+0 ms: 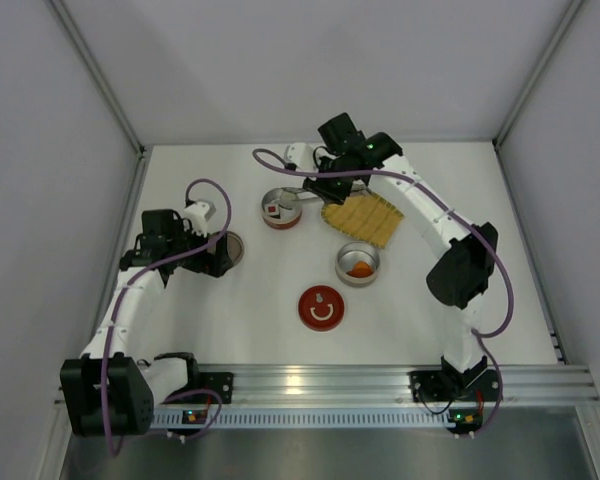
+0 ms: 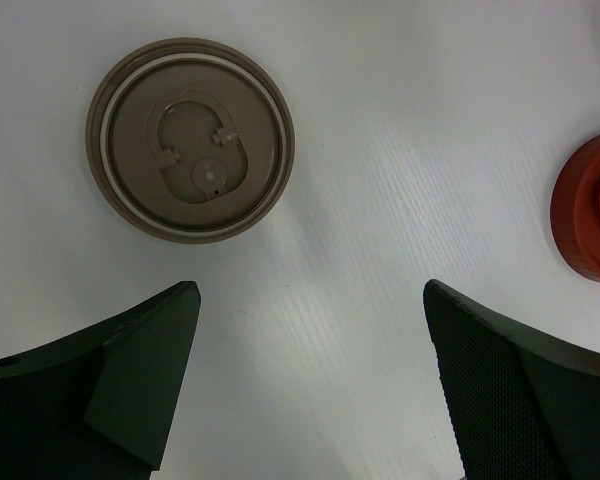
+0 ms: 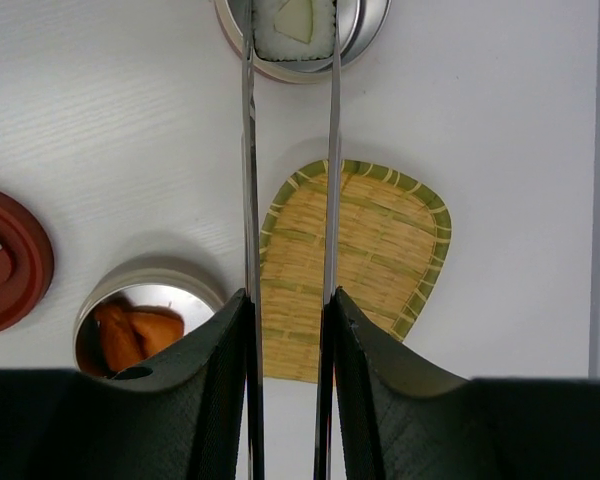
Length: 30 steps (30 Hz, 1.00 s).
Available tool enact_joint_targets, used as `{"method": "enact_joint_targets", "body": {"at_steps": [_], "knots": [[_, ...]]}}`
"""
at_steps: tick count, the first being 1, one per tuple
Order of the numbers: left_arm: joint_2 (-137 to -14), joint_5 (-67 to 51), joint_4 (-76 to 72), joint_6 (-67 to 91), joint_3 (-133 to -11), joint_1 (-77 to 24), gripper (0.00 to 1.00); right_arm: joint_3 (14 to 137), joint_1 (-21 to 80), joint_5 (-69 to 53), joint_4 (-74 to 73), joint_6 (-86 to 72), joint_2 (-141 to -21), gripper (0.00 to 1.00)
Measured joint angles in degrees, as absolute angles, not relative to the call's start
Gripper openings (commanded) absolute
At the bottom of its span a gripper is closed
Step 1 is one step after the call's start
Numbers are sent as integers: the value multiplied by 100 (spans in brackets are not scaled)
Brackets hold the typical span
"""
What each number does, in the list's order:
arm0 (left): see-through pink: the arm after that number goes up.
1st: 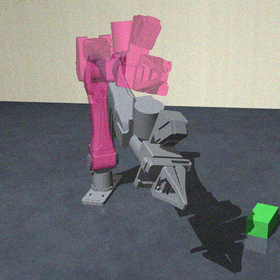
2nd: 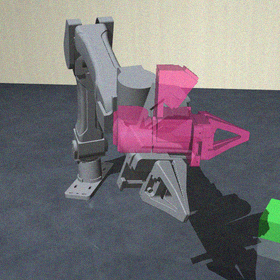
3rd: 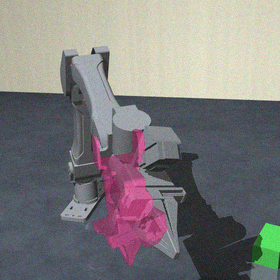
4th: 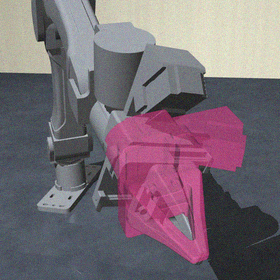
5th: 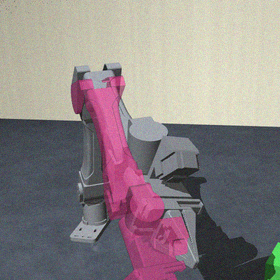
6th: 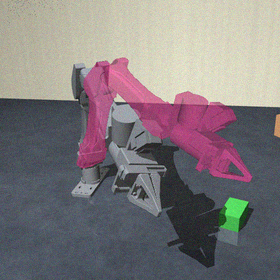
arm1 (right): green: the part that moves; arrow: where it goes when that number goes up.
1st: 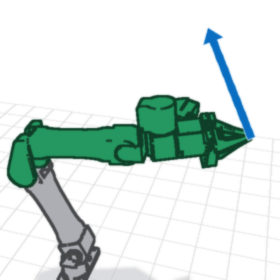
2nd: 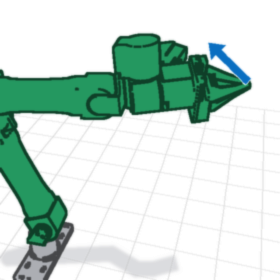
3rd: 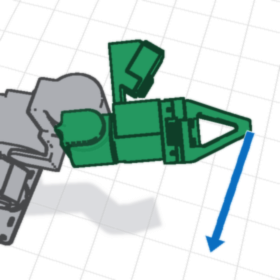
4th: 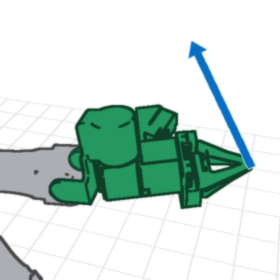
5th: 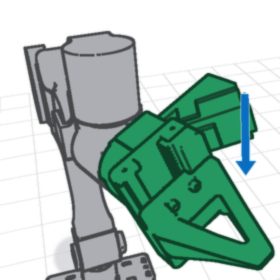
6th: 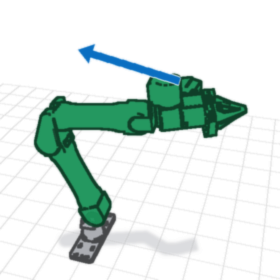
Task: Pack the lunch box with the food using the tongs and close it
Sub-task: Place the fake food in the packing box.
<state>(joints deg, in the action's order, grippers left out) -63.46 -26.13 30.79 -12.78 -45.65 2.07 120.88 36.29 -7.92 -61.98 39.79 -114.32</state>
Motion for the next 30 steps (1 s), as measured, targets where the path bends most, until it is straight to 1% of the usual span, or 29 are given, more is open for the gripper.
{"method": "enact_joint_targets", "body": {"at_steps": [10,30], "knots": [[-6346,-2611,3065,-1341,-4521,204,98,12088,3664,-650,-6176,4397,-11824,0],[-6346,-2611,3011,-1350,-4440,207,98,12315,3699,-491,-5937,4530,-11998,2]]}}
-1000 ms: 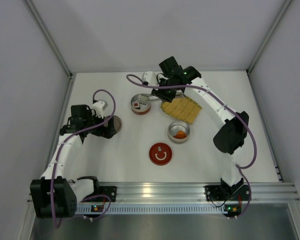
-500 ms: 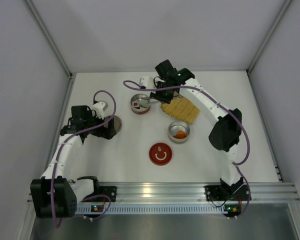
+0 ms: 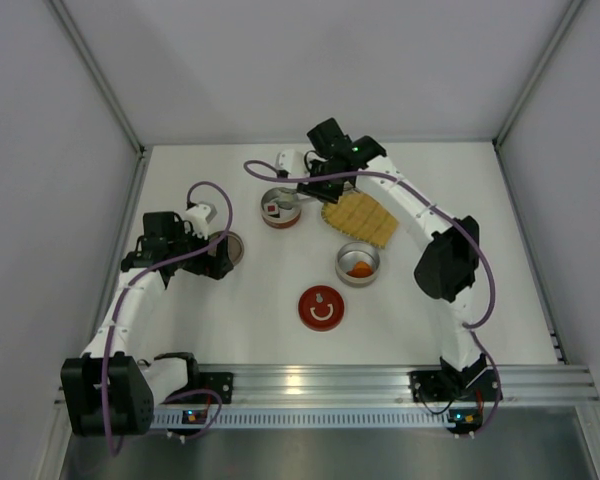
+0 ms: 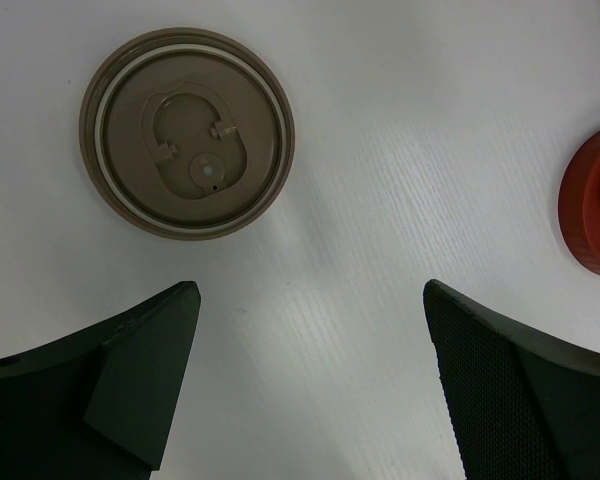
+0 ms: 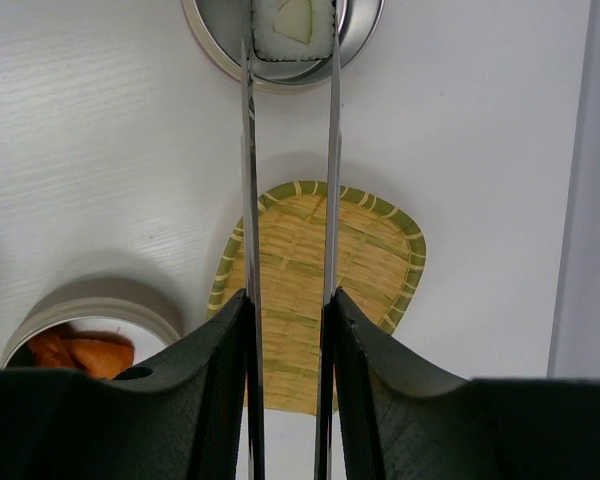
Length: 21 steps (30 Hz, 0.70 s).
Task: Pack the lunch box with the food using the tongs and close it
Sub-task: Place the fake food in the packing box.
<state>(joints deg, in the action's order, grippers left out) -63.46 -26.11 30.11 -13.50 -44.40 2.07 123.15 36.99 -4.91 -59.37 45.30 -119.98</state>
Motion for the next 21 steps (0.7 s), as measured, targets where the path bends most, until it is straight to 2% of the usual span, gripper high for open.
{"method": "enact_joint_targets", "body": {"at_steps": [8,10,11,15,21], "knots": [[-6346,-2611,3004,-1350,-4440,204,98,12355,3712,-316,-5916,4746,-12311,6],[-6346,-2609,3002,-1352,-4440,207,98,12355,3712,-276,-5892,4799,-12346,9],[-6346,-2609,3004,-1352,-4438,207,98,12355,3712,-268,-5889,4821,-12352,12],[-6346,-2609,3002,-1356,-4438,207,98,12355,3719,-198,-5872,4908,-12357,32],[-6346,-2609,3000,-1363,-4434,207,98,12355,3765,-86,-5867,4993,-12414,42]]}}
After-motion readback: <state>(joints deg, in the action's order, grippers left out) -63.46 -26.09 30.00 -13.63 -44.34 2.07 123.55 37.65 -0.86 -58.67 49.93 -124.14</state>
